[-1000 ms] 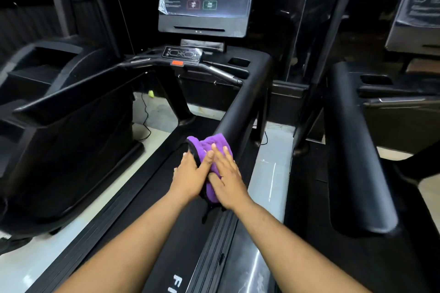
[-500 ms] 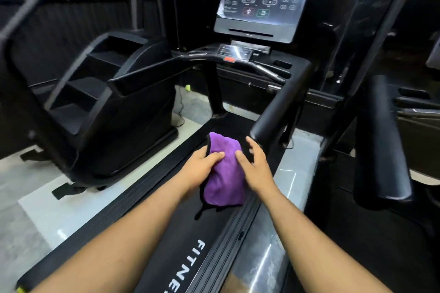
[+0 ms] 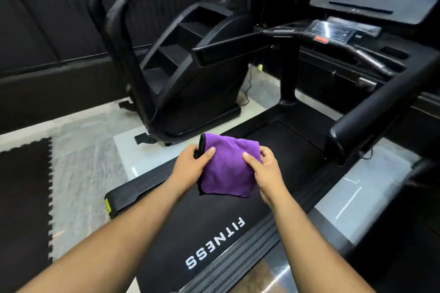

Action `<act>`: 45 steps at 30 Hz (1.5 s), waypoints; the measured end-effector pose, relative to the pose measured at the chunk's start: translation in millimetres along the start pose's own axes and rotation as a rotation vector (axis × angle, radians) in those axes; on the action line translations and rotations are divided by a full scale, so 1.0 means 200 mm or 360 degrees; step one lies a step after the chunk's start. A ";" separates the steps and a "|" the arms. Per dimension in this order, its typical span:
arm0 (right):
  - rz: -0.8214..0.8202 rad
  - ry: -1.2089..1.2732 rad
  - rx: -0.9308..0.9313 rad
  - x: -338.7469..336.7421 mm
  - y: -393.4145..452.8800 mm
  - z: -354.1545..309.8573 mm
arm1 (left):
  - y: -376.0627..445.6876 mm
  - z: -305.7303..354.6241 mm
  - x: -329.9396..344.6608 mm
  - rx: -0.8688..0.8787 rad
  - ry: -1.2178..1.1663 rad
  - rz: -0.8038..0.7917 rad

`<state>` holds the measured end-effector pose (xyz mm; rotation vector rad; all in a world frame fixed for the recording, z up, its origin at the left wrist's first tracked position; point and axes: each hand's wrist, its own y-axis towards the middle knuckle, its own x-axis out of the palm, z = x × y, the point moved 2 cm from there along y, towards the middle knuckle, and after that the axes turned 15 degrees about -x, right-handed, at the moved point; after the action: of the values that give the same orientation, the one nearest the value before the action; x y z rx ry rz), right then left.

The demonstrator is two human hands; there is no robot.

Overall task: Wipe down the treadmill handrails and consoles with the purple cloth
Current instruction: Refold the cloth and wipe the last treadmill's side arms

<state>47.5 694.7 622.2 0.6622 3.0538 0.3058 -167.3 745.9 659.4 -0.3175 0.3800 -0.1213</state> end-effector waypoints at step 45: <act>0.0210 -0.0134 -0.0317 2.36 -0.16 -0.07 | 0.70 -0.51 -2.15 0.0274 -0.0102 -0.0259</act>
<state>-395.9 857.1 647.5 0.8407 2.8553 0.5593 -595.3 924.1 671.8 -0.1815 0.2776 -0.3012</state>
